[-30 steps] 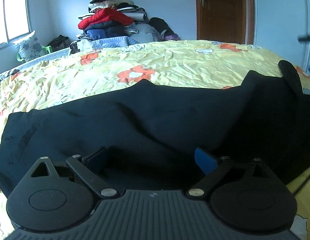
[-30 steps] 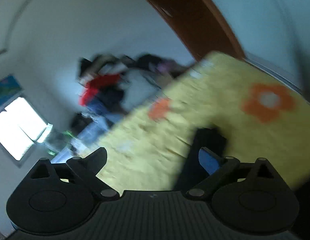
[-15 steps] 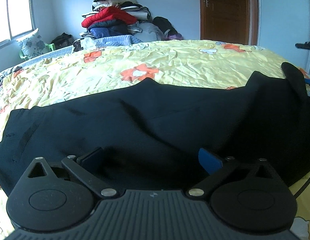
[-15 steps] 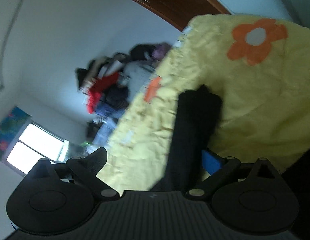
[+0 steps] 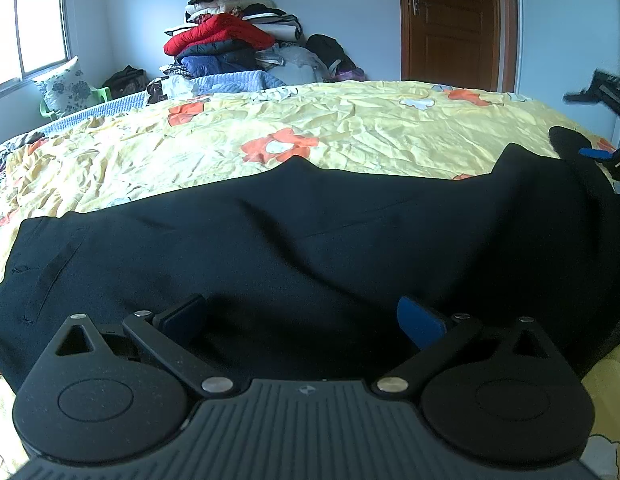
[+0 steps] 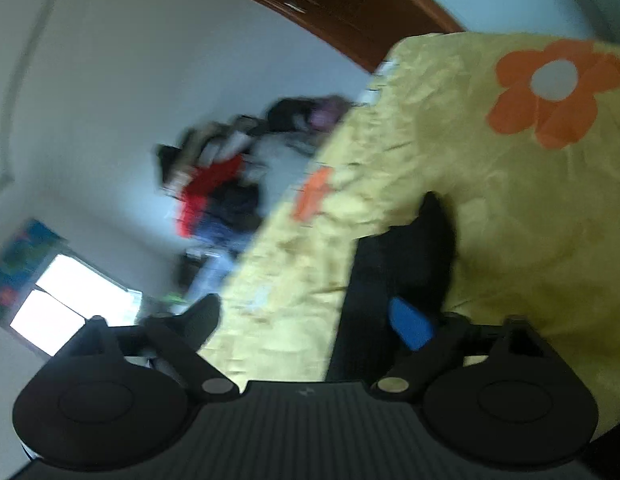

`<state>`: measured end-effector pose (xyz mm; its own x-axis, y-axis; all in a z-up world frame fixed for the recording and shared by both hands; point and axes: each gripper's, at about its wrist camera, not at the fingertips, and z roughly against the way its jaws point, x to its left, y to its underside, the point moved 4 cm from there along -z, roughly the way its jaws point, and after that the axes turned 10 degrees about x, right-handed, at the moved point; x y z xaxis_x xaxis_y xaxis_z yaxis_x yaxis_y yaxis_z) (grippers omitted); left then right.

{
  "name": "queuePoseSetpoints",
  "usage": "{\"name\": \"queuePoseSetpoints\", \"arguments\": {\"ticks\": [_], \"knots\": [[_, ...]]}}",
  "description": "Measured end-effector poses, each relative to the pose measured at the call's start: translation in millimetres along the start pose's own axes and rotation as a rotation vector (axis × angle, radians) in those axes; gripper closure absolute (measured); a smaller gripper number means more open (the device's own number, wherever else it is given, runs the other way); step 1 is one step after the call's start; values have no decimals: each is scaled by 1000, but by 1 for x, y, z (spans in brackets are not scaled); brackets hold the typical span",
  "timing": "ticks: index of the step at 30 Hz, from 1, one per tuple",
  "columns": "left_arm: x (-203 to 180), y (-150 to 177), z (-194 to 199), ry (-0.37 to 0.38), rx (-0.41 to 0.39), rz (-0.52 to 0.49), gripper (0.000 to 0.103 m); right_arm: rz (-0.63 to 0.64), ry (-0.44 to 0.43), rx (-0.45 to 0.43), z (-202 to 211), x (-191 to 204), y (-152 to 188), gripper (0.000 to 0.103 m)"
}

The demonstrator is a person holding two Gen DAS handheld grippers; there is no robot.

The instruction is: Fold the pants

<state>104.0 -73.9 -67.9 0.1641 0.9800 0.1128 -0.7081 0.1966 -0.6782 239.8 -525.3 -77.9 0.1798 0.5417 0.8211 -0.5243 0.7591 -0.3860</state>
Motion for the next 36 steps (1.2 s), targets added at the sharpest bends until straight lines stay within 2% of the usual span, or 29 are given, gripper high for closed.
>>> {"name": "queuePoseSetpoints", "arguments": {"ticks": [2, 3, 7, 9, 10, 12, 13, 15, 18, 21, 23, 24, 25, 28, 30, 32, 36], "knots": [[0, 0, 0, 1, 0, 0, 1, 1, 42, -3, -3, 0, -1, 22], [0, 0, 0, 1, 0, 0, 1, -19, 35, -7, -3, -1, -2, 21], [0, 0, -1, 5, 1, 5, 1, -89, -87, 18, 5, -4, 6, 20], [0, -1, 0, 6, 0, 8, 1, -66, -181, 85, 5, -1, 14, 20], [0, -1, -1, 5, 0, 8, 1, -49, -181, 113, 3, 1, 17, 19], [0, 0, 0, 6, 0, 7, 1, 4, -173, 125, 4, 5, 18, 19], [0, -1, -1, 6, 1, 8, 1, 14, -145, 97, 6, 4, 15, 20], [0, 0, -1, 6, 1, 7, 1, -25, -34, 10, 12, -4, 6, 19], [0, 0, -1, 7, 1, 8, 1, -68, -41, -22, 16, -13, 0, 20], [0, -1, -1, 6, 0, 9, 1, -30, -24, -54, 22, -11, 1, 21], [0, -1, -1, 7, 1, 9, 1, -36, 30, -110, 30, -15, 2, 19], [0, -1, -1, 7, 1, 9, 1, -37, 27, -133, 33, -17, 2, 19], [0, -1, -1, 7, 1, 9, 1, -40, 7, -127, 33, -20, 1, 19], [0, -1, -1, 7, 0, 10, 1, -44, 61, -83, 28, -22, 1, 18], [0, -1, -1, 7, 1, 9, 1, -23, -16, -38, 21, -15, 3, 18], [0, -1, -1, 7, 0, 9, 1, -33, -78, -40, 19, -8, 3, 18], [0, -1, -1, 8, 1, 10, 1, 20, -141, -26, 14, 13, -3, 15]]}}
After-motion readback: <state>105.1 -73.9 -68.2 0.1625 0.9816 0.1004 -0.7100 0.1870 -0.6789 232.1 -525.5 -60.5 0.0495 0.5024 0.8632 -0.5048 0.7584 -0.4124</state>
